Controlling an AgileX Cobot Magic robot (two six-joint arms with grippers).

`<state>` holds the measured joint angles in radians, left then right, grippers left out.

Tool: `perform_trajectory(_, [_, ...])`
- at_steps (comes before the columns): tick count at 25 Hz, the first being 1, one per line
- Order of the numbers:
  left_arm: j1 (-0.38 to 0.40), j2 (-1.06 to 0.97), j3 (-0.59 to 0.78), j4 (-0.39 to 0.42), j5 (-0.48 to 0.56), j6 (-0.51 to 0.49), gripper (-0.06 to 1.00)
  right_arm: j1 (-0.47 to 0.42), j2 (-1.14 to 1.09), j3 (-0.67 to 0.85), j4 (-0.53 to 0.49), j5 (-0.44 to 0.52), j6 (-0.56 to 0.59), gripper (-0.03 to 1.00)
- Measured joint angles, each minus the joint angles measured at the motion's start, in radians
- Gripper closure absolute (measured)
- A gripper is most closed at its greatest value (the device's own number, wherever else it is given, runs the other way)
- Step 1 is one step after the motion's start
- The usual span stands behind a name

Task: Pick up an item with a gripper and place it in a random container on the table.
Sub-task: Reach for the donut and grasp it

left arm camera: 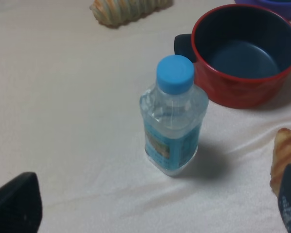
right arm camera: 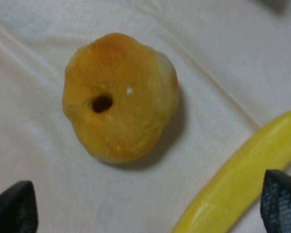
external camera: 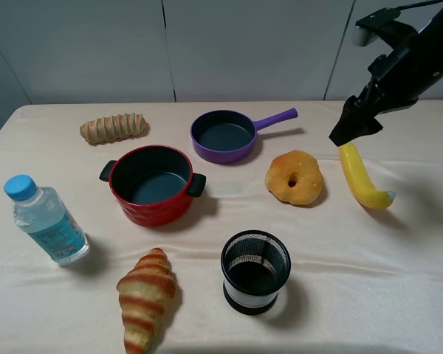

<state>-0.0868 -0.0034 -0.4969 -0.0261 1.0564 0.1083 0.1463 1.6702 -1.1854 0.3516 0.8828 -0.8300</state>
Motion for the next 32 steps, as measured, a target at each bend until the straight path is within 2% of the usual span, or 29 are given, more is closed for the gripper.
perform_trajectory(8, [0.000, 0.000, 0.000, 0.000, 0.000, 0.000, -0.04, 0.086, 0.069, -0.004, -0.068, -0.076, -0.008, 0.27])
perform_trajectory(22, [0.000, 0.000, 0.000, 0.000, 0.000, 0.000, -0.04, 0.089, 0.218, -0.011, -0.073, -0.121, -0.012, 0.27])
perform_trajectory(32, [0.000, 0.000, 0.000, 0.000, 0.000, 0.000, -0.04, 0.089, 0.338, -0.104, -0.063, -0.124, -0.013, 0.27])
